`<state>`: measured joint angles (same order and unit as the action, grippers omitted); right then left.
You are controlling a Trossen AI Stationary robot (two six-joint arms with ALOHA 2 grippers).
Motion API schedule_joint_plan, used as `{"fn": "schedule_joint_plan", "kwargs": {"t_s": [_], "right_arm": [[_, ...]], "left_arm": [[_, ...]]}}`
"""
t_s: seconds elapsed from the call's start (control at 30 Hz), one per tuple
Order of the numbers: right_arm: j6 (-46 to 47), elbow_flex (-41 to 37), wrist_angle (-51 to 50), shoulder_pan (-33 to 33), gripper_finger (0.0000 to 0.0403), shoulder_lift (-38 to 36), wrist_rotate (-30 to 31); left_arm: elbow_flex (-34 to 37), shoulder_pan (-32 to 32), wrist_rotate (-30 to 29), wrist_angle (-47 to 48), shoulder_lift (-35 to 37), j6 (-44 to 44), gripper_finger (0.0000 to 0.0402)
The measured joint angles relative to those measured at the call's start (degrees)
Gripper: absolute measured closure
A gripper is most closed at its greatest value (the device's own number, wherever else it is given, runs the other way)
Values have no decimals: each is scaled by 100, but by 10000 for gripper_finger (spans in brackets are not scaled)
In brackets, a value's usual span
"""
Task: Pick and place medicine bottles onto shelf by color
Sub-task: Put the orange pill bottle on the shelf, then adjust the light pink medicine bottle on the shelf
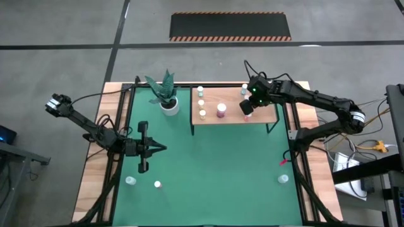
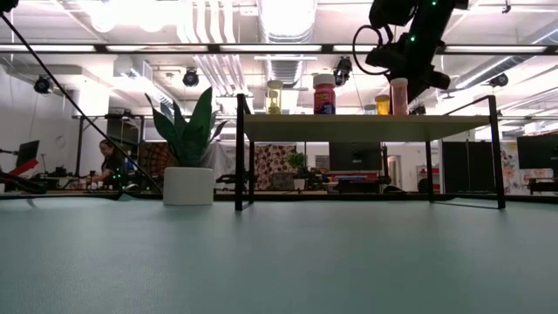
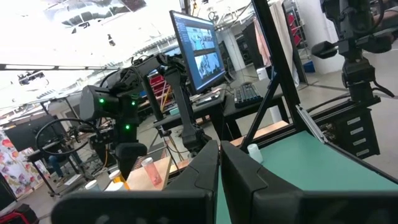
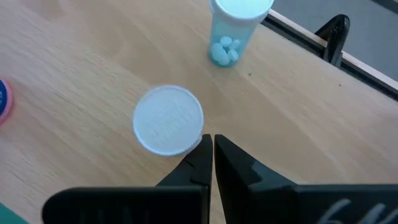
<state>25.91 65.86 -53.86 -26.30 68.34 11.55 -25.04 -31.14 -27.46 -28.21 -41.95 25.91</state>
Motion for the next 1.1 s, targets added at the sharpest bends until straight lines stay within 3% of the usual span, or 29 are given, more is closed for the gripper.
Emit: {"fn": "schedule_joint_plan", "kwargs": {"t_s": [0.5, 0.77, 1.1], "right_arm": [[-45, -58, -103, 0, 394, 0, -2], [15, 639, -1260, 59, 394, -147, 3], [233, 431, -840, 1123, 394, -867, 59]], "left_arm": [[0, 0, 0, 9, 0, -1, 402], [0, 0, 0, 9, -1, 0, 402], [11, 0, 0, 4, -2, -2, 402]]}}
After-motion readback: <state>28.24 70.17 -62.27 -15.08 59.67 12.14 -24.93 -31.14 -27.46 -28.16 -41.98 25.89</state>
